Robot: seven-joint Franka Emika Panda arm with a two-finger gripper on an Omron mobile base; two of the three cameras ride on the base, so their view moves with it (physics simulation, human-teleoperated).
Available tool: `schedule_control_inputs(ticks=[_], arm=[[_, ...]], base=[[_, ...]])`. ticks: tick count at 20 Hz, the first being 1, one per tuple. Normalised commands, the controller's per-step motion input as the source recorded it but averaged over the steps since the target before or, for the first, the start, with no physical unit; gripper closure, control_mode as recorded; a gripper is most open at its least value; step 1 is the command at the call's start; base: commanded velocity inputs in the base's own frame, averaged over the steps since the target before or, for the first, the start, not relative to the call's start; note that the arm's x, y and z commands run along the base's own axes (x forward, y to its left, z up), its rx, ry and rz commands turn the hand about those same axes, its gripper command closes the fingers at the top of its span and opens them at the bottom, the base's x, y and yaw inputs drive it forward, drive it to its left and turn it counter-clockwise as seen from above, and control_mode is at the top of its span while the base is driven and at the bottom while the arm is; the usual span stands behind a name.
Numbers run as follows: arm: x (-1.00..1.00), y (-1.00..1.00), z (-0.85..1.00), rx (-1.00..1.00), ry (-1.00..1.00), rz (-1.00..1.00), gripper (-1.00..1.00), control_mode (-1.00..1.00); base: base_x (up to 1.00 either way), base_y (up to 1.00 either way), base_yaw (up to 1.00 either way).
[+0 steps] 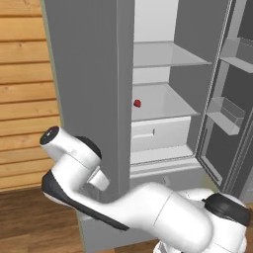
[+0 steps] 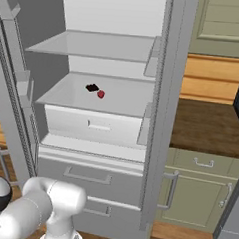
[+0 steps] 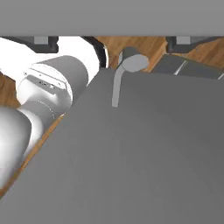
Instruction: Take the strawberry from the fridge and place it on top of the pancake, located on the dining counter.
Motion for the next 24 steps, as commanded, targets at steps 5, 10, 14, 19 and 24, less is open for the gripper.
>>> schedule_control_inputs(ticks=[5,10,14,19,24], arm=[[-0.75,-0.45,0.55,0.33,-0.07,0.19,-1.0,-1.0],[-0.79,-0.57,0.98,0.35,-0.07,0.24,-1.0,-1.0],[-0.73,-0.75,0.99,0.48,0.0,0.21,-1.0,-1.0],[-0.19,-0.99,0.75,0.77,0.0,0.17,-1.0,-1.0],[0.19,-0.78,0.6,0.75,-0.02,0.27,-1.0,-1.0]], base=[[0.0,0.0,0.0],[0.0,0.0,0.0],[0.0,0.0,0.0],[0.0,0.0,0.0],[0.0,0.0,0.0]])
